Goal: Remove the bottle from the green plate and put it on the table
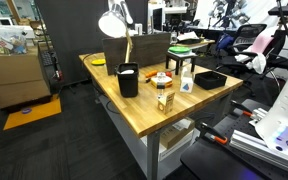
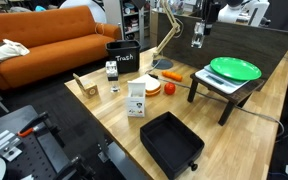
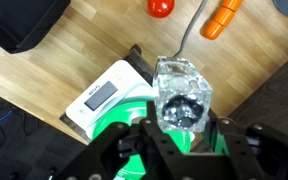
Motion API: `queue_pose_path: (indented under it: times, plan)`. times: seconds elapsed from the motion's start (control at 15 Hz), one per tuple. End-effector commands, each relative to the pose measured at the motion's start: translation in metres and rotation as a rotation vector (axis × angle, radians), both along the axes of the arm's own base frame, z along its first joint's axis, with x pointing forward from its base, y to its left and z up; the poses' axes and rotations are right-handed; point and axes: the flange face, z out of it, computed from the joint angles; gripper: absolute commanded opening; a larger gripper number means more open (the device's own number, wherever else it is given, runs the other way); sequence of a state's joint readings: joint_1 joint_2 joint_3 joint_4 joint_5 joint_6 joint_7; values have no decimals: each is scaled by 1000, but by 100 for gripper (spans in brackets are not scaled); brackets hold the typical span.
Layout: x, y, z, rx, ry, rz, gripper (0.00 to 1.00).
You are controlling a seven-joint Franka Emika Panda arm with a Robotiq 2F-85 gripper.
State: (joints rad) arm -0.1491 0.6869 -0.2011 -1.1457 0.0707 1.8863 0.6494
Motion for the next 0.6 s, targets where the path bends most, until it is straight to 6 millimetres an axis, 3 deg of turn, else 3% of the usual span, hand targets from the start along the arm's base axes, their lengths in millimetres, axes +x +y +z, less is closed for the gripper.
queue_pose_path:
  times: [0.0, 0.07, 0.53]
  plan:
    - [0, 0, 0, 0, 0, 0, 43]
    - [0, 1, 0, 0, 0, 1, 18]
    - [30, 37, -44, 39, 44, 139, 18]
